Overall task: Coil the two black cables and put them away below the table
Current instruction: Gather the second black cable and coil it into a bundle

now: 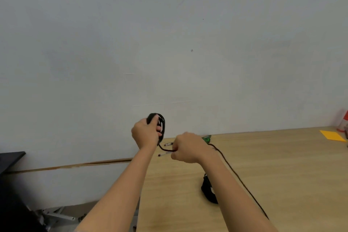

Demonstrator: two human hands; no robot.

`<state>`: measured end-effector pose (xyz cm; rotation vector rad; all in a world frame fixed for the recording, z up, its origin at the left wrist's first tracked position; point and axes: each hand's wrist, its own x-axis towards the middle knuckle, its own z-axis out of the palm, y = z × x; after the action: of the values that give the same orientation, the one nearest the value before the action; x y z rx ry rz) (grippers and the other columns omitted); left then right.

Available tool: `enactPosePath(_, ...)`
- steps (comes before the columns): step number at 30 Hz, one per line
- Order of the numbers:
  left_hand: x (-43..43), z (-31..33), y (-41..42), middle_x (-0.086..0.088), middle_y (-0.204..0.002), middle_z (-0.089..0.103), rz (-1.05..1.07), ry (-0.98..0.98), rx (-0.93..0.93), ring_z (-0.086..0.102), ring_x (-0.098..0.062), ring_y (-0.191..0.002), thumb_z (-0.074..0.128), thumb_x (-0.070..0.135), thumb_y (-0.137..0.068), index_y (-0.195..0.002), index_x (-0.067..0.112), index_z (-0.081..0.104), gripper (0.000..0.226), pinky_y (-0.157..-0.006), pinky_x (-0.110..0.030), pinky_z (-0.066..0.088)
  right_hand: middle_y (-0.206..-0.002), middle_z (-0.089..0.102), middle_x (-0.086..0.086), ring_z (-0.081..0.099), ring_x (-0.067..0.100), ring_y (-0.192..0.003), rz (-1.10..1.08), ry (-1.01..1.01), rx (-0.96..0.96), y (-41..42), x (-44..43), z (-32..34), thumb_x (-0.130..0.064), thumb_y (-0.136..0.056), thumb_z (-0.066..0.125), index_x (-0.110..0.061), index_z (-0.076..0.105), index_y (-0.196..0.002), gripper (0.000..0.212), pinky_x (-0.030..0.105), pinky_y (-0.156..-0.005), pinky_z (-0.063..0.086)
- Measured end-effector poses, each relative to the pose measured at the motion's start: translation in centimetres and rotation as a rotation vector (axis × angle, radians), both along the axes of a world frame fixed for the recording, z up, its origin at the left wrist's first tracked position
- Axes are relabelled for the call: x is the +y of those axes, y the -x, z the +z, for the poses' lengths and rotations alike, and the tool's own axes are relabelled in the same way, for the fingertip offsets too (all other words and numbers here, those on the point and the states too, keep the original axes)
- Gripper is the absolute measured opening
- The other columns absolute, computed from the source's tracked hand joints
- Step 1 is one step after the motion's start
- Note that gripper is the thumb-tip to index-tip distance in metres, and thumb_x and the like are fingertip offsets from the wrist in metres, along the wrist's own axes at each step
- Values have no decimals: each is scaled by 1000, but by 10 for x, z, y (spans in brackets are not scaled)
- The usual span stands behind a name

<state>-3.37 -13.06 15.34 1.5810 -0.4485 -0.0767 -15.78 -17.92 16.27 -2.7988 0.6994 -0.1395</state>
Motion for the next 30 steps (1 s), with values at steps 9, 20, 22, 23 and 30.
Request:
enactPosePath(9,8,-15,12,-6,-40,47,-542,-286,3,45,-17,-32,61,21,-87,-44,9,45,47,-41,-23,35,-63,65,7,55,17,-58,-22,-250,-308,-5,-14,22,-20,-63,83,-6,72,-70,19,29,-56,44)
enactPosePath(20,16,-10,0,4,-38,39,-866,-322,82,41,-10,-34,69,22,-83,-76,3,57,24,-52,-28,39,-69,57,1,51,14,-65,-224,-331,-498,0,-34,14,-36,-62,86,-7,63,-76,39,25,-56,41)
enactPosePath(22,19,-8,0,4,-36,35,-849,-273,125,36,-10,-32,59,31,-89,-71,2,55,35,-48,-25,42,-73,62,1,56,12,-67,-258,-461,-593,5,-45,10,-33,-68,83,-9,65,-80,33,24,-62,48)
enactPosePath(23,20,-8,0,5,-36,33,-824,-258,140,34,-10,-32,55,33,-92,-67,3,54,39,-46,-24,42,-75,65,2,60,13,-69,-265,-523,-618,6,-49,6,-30,-75,79,-9,66,-82,25,27,-69,54)
enactPosePath(30,13,2,11,5,-33,36,-803,-314,37,32,-9,-30,54,29,-94,-58,6,52,42,-41,-23,38,-96,70,4,64,16,-94,-98,-717,-597,-11,-22,3,-53,-90,51,-11,67,-100,46,32,-91,48)
